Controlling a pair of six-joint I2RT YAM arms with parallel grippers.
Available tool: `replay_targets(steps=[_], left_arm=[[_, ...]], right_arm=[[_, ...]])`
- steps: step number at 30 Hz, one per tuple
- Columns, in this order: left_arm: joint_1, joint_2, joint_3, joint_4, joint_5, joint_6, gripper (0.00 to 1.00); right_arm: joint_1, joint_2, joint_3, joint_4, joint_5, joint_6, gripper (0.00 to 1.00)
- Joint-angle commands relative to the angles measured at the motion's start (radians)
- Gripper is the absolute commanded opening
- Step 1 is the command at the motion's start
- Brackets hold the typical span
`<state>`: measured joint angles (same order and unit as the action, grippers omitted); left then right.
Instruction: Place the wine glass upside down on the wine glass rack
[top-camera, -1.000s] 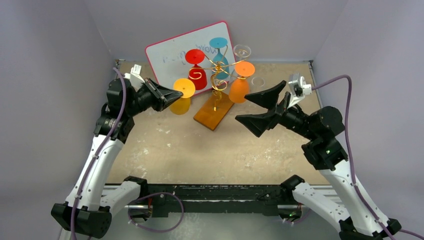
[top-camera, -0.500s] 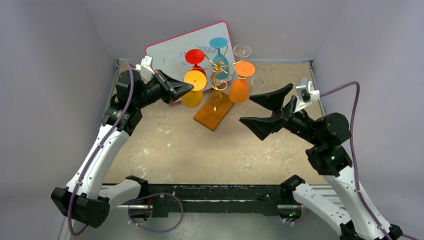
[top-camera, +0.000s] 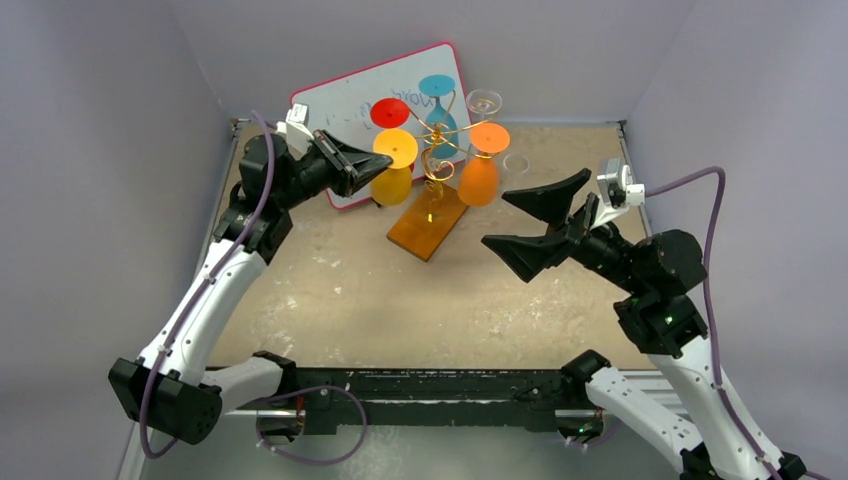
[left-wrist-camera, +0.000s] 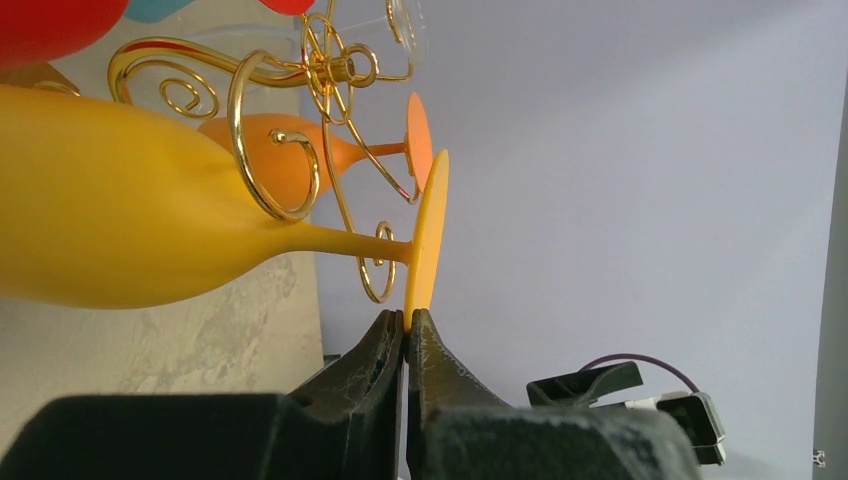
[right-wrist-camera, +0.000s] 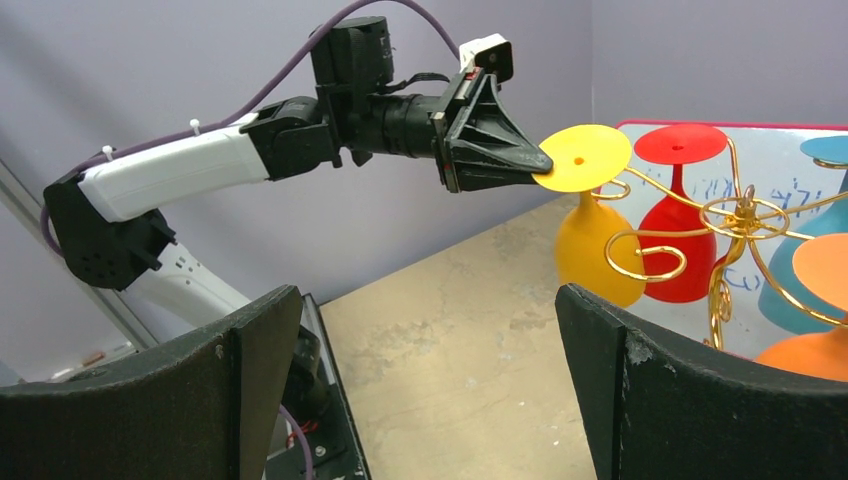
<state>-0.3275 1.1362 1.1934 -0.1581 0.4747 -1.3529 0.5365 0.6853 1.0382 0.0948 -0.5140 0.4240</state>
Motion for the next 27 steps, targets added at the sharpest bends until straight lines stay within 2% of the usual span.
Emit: replay_targets(steps=[1,27], left_arm=[[-0.011,0.017,0.058,0.110,-0.015,-0.033,0.00],[-0.030,0.131,0.101,0.174,-0.090,-0.014,0.00]], right_arm=[[0.006,-0.013,0.010,0.027,0.026,-0.024,1.00],[0.005,-0.009,0.014,0.024,0.035,-0.058,1.00]])
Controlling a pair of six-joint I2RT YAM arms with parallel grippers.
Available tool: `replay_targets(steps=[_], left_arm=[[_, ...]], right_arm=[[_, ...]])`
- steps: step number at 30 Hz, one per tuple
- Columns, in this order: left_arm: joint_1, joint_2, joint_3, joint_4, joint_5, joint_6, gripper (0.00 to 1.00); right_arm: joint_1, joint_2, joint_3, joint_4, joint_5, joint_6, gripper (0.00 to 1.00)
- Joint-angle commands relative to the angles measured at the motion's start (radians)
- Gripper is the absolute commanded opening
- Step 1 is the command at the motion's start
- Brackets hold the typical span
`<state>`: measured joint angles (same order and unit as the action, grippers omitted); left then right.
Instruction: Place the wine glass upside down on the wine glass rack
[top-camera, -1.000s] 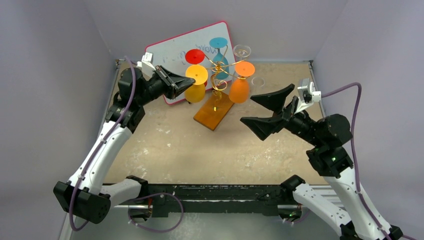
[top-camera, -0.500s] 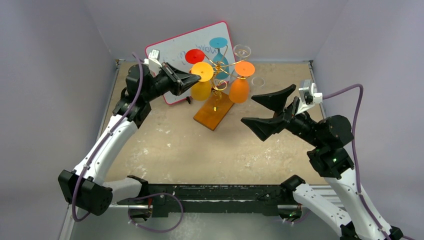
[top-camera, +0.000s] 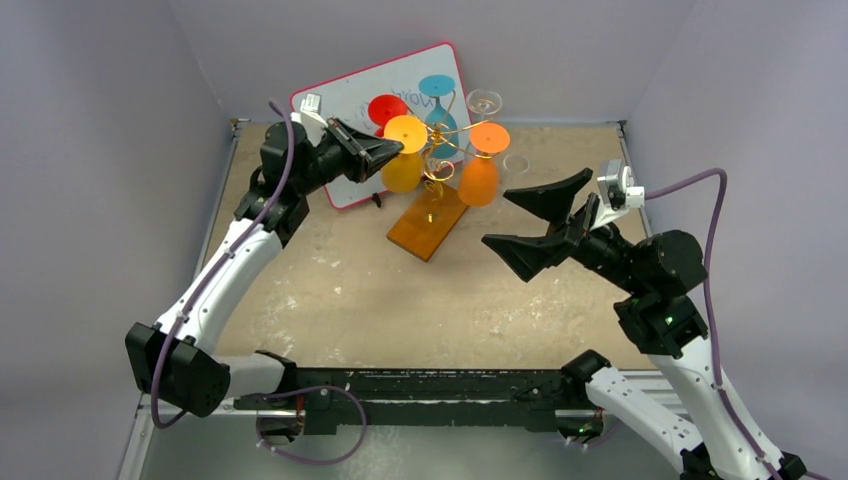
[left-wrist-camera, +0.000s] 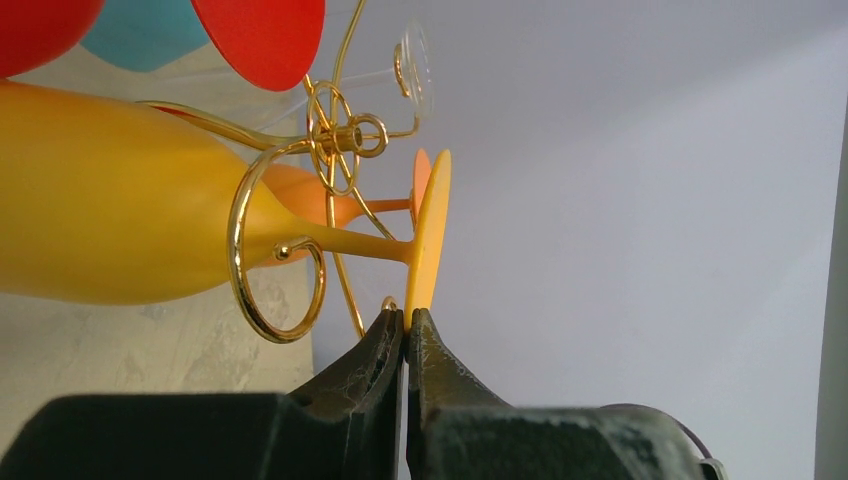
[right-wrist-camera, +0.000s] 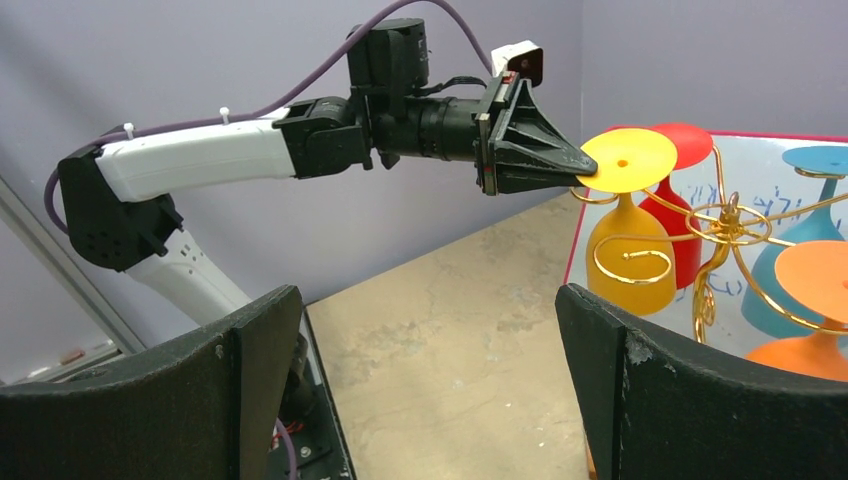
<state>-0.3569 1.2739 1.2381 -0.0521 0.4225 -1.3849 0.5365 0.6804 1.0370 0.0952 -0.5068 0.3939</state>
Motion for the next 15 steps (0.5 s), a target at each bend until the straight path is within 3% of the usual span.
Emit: replay_targets(steps=[1,15], left_arm=[[-0.001,-0.004,0.057,0.066,-0.040,0.023,0.00],[-0.001,-0.031,0.047,0.037,-0.084,0.014,0.00]], right_arm=[[0.006,-0.003,0.017,0.020,0.029,-0.031,1.00],[0.006,-0.005,0.020,0.013,0.042,-0.040,1.00]])
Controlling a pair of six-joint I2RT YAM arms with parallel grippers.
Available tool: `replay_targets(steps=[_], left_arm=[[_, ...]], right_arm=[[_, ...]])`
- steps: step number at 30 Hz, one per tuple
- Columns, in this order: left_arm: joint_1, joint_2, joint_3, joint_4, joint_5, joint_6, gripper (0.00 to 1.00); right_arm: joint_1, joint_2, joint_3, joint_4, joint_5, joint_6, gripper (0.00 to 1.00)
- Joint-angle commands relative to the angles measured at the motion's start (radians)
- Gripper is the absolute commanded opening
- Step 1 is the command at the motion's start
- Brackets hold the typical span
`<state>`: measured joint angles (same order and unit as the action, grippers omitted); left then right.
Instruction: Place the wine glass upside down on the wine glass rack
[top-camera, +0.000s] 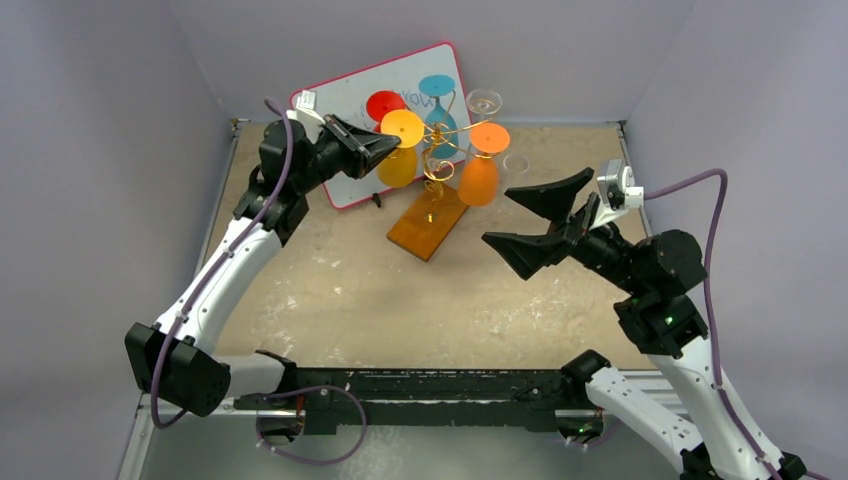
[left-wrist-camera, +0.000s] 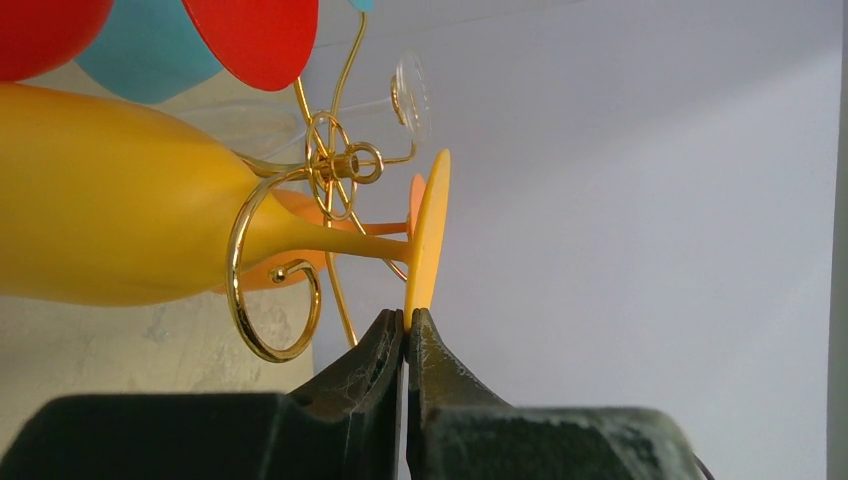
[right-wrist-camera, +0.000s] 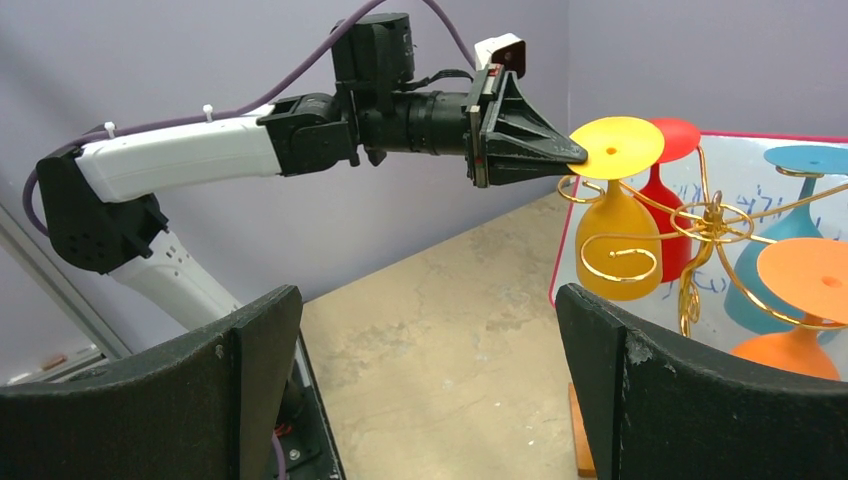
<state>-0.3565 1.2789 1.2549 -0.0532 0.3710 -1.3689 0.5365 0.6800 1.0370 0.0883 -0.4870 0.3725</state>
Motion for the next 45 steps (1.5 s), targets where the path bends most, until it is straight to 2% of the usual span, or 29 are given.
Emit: replay_targets(steps=[1,45], left_arm=[[-0.001,-0.042,0.022,0.039,-0.038,-0.004,0.00],[0.000,-0.135,-0.020,-0.085,-0.069,0.029,0.00]], right_arm=[[0.006,-0.005,0.021,0.019,0.022,-0.017,1.00],[0.005,-0.017,0.031,-0.023,0.038,-0.009,1.00]])
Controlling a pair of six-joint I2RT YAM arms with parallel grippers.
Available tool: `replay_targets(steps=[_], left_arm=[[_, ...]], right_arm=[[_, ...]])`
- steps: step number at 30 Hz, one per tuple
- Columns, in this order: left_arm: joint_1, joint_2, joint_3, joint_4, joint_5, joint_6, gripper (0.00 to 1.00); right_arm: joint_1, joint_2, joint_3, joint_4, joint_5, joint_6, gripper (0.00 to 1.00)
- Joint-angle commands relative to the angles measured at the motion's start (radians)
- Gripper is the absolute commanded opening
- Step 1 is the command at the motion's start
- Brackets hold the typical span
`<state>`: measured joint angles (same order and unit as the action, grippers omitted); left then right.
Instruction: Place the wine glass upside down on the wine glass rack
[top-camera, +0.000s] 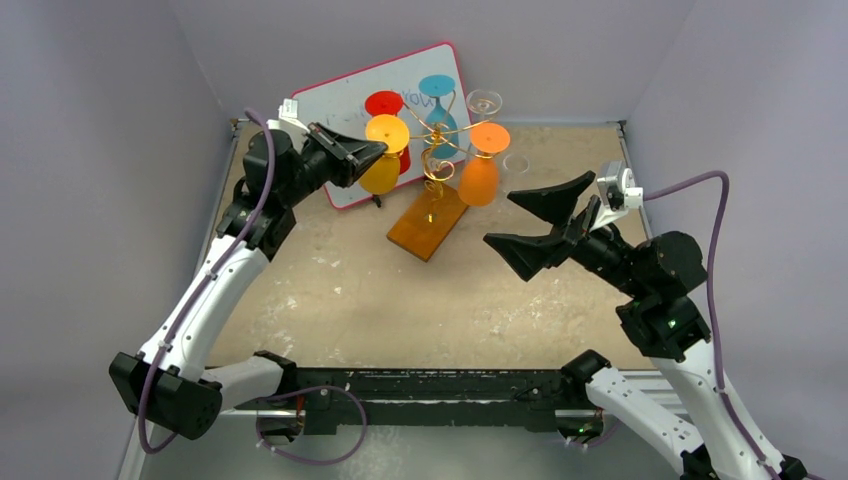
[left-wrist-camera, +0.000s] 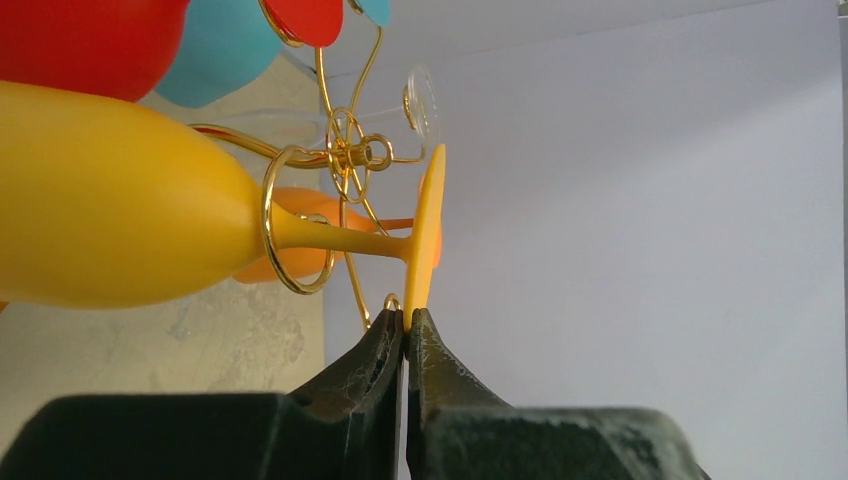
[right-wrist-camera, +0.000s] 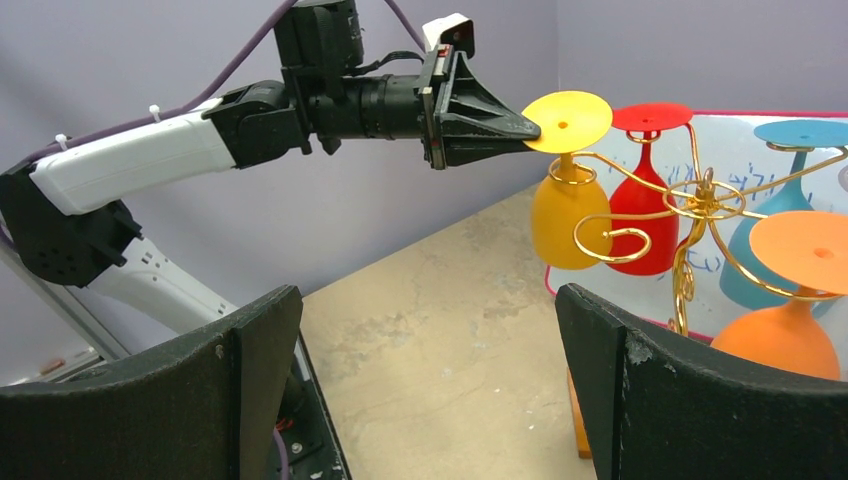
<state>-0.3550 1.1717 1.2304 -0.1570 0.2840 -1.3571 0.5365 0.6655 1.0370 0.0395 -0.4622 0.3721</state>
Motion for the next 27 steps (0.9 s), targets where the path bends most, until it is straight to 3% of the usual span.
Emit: replay_targets(steps=[1,20,27], left_arm=[[-0.001,-0.029,0.004,0.018,0.020,0.016,0.00],[-0.001,-0.020,-0.050,0.036,0.100,0.007,0.00],[-0.002,-0.021,-0.059,0.019,0.100,0.018,0.05]], right_arm=[[0.006,-0.002,0.031,0.025,0.013,-0.008,1.00],[0.006,0.011,0.020,0.029,0.022,-0.006,1.00],[0.005,0.010,0.018,0.022,0.032,-0.003,1.00]])
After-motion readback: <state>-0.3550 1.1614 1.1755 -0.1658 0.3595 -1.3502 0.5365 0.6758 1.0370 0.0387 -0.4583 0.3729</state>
